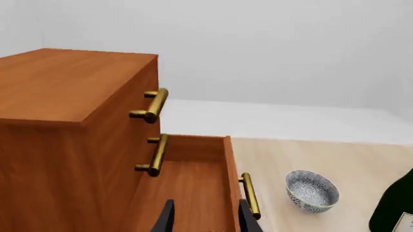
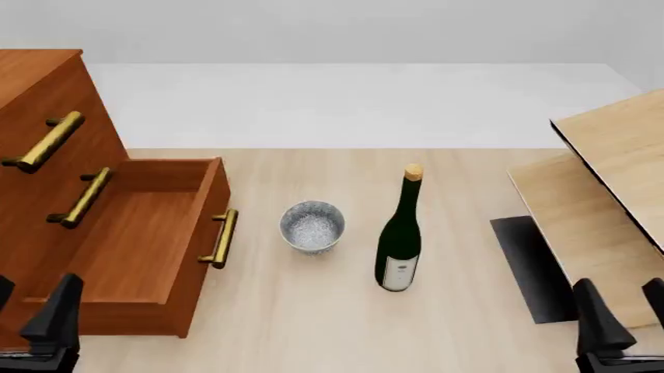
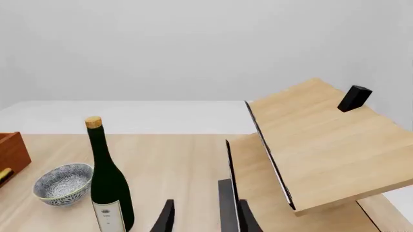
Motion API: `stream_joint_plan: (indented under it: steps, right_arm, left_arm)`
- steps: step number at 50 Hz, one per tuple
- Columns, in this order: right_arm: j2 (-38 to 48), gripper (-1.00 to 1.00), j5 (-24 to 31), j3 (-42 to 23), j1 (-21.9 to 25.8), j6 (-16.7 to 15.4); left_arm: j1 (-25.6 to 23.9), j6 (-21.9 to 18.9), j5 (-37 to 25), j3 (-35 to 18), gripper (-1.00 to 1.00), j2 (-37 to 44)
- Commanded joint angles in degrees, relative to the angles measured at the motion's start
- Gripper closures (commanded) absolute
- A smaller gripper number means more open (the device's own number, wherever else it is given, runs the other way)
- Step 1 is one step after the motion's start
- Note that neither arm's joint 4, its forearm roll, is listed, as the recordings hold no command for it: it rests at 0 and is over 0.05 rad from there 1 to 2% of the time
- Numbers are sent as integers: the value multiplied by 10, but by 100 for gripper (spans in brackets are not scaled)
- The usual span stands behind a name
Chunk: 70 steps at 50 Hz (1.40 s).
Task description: Close the bottom drawer of the cabinet and open the top drawer.
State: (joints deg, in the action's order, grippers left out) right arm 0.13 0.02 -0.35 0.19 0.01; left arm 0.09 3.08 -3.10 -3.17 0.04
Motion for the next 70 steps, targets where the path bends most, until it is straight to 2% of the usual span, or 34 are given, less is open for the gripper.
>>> stream_joint_plan:
  steps: [1, 14, 19, 21, 22, 29, 36, 38, 40, 42, 47, 49, 53, 55, 56, 59, 66, 67, 70]
  right_arm:
    - [3, -100, -1, 1, -1, -2]
    - [1, -100, -1, 1, 0, -4]
    - [2, -100, -2, 2, 1, -5]
    - [2, -100, -2, 2, 0, -5]
    - [2, -100, -2, 2, 0, -5]
    - [3, -100, -3, 1, -3, -6]
    - [6, -100, -6, 1, -3, -5]
    - [7, -100, -7, 1, -4, -5]
    - [7, -100, -7, 1, -4, -5]
    - [7, -100, -7, 1, -4, -4]
    - [8, -100, -8, 1, -5, -3]
    - [8, -100, -8, 1, -5, -3]
    - [7, -100, -7, 1, -6, -3]
    - [6, -100, -7, 1, -6, -3]
    - [4, -100, -5, 2, -7, -3]
    - [2, -100, -3, 2, -7, -3]
    - [2, -100, -3, 2, -8, -2]
    - [2, -100, -3, 2, -8, -2]
    - [4, -100, -4, 1, -7, -2]
  left_arm:
    - [-1, -31, 31, 30, -100, 3]
    - [-1, -32, 37, 26, -100, 12]
    - [-3, -31, 20, 11, -100, 3]
    - [-3, -32, 13, -2, -100, 2]
    - [2, -17, 7, -13, -100, 1]
    - [-36, -24, -29, -75, -100, 18]
    - [-65, -32, -32, -141, -100, 99]
    - [-58, -25, -33, -156, -100, 135]
    - [-62, 1, -39, -169, -100, 147]
    - [-69, 0, -51, -193, -100, 174]
    - [-74, 27, -84, -244, -100, 225]
    - [-73, 20, -93, -257, -100, 241]
    - [-73, 42, -121, -287, -100, 286]
    - [-83, 49, -129, -298, -100, 290]
    - [-85, 39, -142, -309, -100, 311]
    - [-108, 54, -158, -325, -100, 331]
    - [-154, 92, -194, -355, -100, 378]
    - [-162, 115, -195, -356, -100, 380]
    - [-174, 131, -205, -367, -100, 391]
